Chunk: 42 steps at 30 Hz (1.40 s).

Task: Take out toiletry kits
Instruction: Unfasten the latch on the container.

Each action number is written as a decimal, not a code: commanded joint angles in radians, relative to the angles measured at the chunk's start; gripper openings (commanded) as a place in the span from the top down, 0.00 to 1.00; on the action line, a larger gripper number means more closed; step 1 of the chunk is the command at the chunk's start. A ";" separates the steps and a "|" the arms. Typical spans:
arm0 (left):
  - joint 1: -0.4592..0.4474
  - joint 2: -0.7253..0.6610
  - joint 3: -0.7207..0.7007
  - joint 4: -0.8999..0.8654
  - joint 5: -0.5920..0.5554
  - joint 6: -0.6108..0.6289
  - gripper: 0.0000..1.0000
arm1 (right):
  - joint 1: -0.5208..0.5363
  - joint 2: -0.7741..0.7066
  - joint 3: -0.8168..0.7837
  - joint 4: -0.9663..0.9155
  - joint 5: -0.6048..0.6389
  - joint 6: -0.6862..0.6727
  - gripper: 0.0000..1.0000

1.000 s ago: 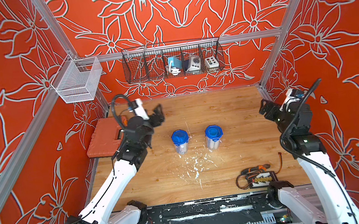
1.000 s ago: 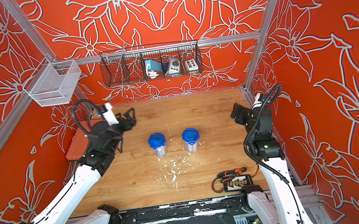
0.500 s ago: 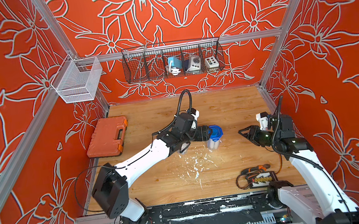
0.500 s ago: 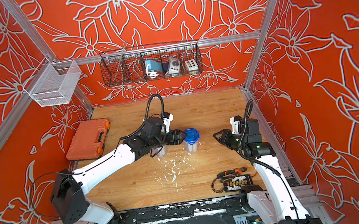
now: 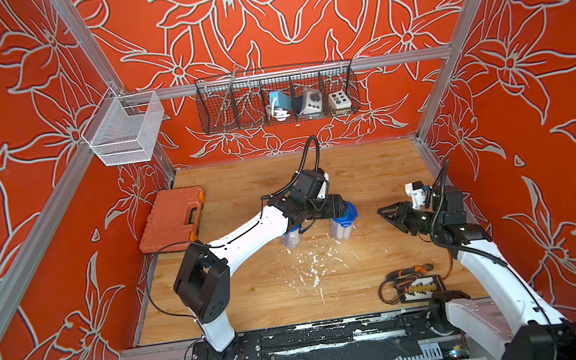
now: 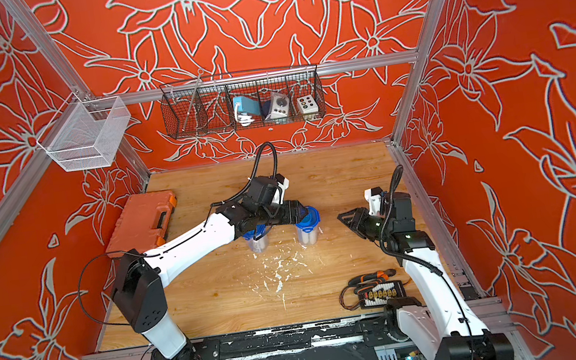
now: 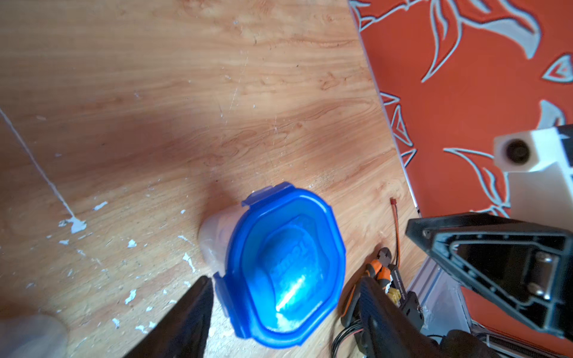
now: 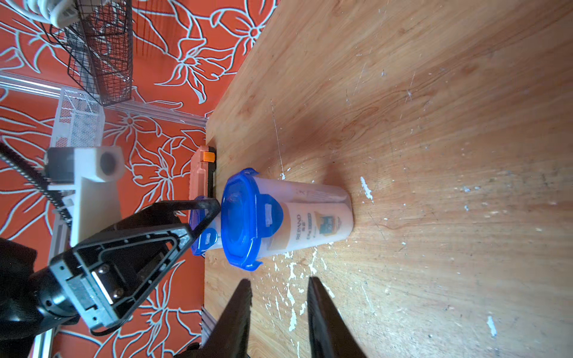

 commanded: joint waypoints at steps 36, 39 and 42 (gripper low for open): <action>0.000 0.075 -0.050 -0.034 -0.015 -0.026 0.36 | 0.133 0.577 -0.192 1.202 -0.186 0.598 0.56; 0.000 0.076 -0.053 -0.038 -0.018 -0.026 0.37 | 0.140 0.628 -0.201 1.321 -0.194 0.663 0.56; 0.000 0.077 -0.057 -0.039 -0.024 -0.028 0.37 | 0.149 0.664 -0.217 1.387 -0.194 0.702 0.56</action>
